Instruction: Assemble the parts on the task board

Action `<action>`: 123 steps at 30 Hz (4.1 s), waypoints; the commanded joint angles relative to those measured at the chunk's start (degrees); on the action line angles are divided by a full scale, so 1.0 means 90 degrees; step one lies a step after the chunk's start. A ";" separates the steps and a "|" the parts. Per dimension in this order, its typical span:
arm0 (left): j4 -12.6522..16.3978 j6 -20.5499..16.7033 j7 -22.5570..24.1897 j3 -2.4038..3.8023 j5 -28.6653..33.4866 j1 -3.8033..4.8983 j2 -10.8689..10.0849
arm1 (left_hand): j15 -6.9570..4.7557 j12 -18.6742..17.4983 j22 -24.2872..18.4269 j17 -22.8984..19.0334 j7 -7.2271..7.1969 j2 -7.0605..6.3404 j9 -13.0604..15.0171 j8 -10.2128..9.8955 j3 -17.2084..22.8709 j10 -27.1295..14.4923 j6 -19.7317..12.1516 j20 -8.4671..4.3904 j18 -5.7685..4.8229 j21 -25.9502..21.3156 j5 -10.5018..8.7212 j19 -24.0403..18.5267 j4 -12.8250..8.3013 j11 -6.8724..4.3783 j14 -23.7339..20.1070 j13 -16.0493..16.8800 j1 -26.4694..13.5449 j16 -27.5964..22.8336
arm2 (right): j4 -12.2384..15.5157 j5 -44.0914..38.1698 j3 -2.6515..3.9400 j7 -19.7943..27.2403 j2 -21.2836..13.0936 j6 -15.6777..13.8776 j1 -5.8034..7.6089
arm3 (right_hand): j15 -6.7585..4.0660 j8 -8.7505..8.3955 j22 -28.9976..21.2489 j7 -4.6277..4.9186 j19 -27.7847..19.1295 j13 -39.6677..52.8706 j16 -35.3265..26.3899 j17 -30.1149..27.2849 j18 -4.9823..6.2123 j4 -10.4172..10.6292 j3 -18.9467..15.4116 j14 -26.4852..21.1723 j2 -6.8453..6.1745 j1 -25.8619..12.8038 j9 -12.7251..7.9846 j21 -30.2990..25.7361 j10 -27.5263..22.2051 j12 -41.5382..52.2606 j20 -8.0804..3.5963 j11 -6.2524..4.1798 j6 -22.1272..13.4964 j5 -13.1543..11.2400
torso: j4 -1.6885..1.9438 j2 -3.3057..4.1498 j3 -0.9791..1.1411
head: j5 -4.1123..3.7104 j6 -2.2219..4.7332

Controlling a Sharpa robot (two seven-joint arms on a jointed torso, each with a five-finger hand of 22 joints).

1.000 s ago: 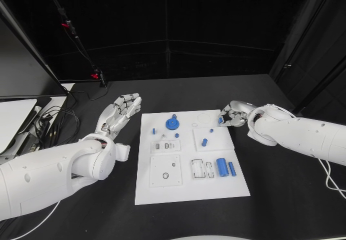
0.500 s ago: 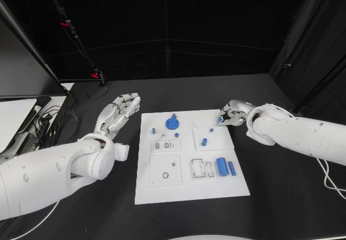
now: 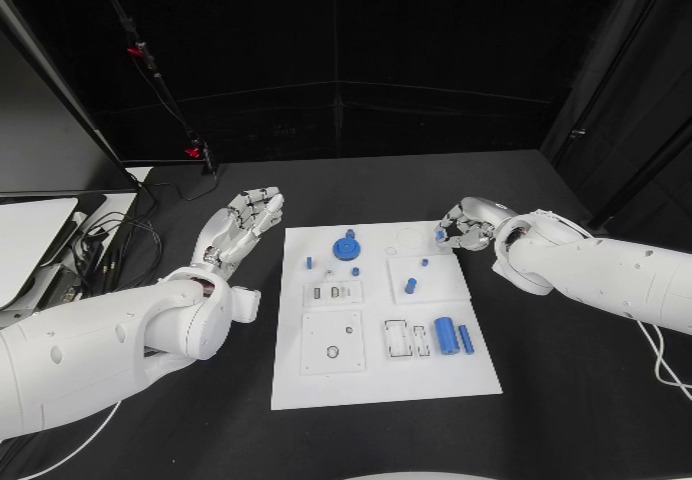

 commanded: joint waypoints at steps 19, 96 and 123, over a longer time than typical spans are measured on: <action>-0.0061 -0.0011 0.1478 -0.0010 -0.0038 0.0010 0.0067 | -0.0001 0.0036 0.0009 0.0011 0.1107 0.0074 -0.0007 0.0033 -0.0003 0.0047 0.0054 0.0003 -0.0049 0.0035 0.0024 -0.0062 -0.0008 0.0004 0.0054 0.0002 0.0018 0.0035 | 0.1738 -0.0175 0.0017 -0.0762 0.0323 -0.0379 0.0170 | 0.0065 0.0012 0.1677 0.0067 0.0662 0.1675 0.0016 0.1674 -0.0047 -0.0035 -0.0033 0.0673 0.0033 -0.0036 -0.0003 0.0020 0.0671 0.0021 0.0038 0.0116 0.0113 0.0043 | -0.0004 -0.0006 -0.0009 | 0.0246 -0.0001; -0.0091 0.0005 0.1458 -0.0041 -0.0038 0.0009 0.0100 | -0.0001 0.0039 0.0009 0.0012 0.1107 0.0106 -0.0017 0.0043 -0.0015 0.0051 0.0064 0.0003 -0.0049 0.0039 0.0033 -0.0067 -0.0010 0.0003 0.0056 0.0002 0.0044 0.0047 | 0.2061 -0.1039 0.0014 -0.2836 0.1458 0.0240 -0.0353 | 0.0236 -0.0302 0.1677 0.0278 0.0662 0.1675 0.0016 0.1674 -0.0047 -0.0274 -0.0074 0.0673 -0.0030 -0.0137 -0.0097 0.0020 0.0671 0.0021 0.0204 0.0309 -0.0084 0.0178 | -0.0004 0.0003 -0.0006 | 0.0213 -0.0094; -0.0100 0.0042 0.1403 -0.0044 -0.0038 0.0009 0.0096 | -0.0001 0.0040 0.0005 0.0012 0.1106 0.0121 -0.0024 0.0042 -0.0023 0.0052 0.0067 0.0003 -0.0049 0.0035 0.0040 -0.0080 -0.0012 0.0003 0.0057 0.0002 0.0064 0.0053 | 0.2069 -0.1120 0.0013 -0.2591 0.1427 0.0015 -0.0355 | 0.0262 -0.0392 0.1677 0.0289 0.0662 0.1675 0.0016 0.1674 -0.0047 0.0319 -0.0545 0.0673 -0.1209 -0.0515 -0.0104 0.0020 0.0671 0.0021 0.0269 0.0318 -0.0932 0.0032 | -0.0011 0.0002 -0.0009 | 0.0208 -0.0083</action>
